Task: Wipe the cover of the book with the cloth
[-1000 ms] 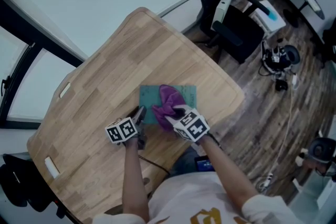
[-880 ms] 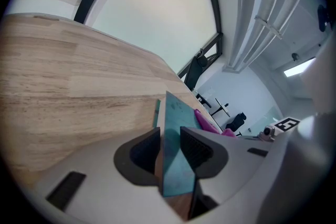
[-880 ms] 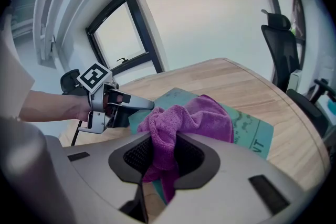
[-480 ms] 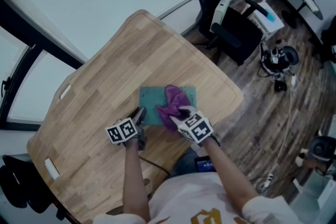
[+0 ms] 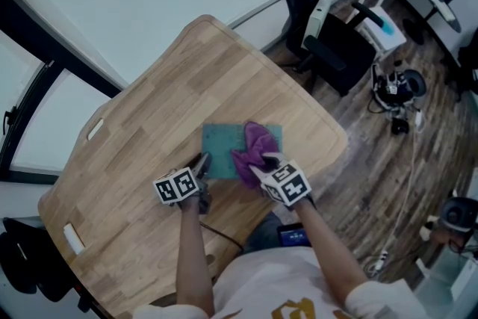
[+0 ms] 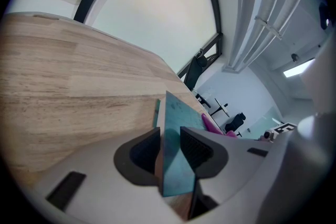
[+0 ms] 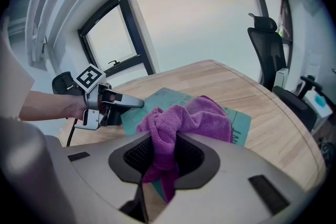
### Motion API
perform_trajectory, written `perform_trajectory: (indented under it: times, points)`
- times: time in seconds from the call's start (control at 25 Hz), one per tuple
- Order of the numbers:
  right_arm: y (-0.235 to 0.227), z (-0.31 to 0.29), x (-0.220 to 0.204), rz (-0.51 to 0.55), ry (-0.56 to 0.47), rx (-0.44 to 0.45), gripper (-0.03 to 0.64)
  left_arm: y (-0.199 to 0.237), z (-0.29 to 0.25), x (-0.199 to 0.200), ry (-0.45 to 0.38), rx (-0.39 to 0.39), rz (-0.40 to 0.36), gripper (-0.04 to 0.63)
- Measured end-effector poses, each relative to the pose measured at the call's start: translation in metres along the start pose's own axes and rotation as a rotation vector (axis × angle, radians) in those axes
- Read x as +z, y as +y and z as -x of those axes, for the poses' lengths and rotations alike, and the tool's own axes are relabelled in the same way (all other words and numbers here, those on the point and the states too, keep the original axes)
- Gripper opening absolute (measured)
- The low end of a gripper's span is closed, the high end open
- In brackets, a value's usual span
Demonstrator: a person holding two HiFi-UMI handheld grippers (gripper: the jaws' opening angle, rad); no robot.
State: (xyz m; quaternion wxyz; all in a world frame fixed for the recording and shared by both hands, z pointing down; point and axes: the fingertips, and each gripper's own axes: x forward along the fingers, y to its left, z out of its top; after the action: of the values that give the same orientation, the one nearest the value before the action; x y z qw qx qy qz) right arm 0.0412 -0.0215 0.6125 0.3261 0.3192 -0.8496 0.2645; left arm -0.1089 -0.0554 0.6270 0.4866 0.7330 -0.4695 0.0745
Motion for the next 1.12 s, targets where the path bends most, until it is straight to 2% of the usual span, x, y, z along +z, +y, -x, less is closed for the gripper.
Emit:
perform_trajectory:
  times: [1.12]
  points:
    - [-0.018,0.014,-0.009,-0.051,0.015,-0.074,0.097,-0.001,-0.001,0.001,-0.006,0.009,-0.013,0.121]
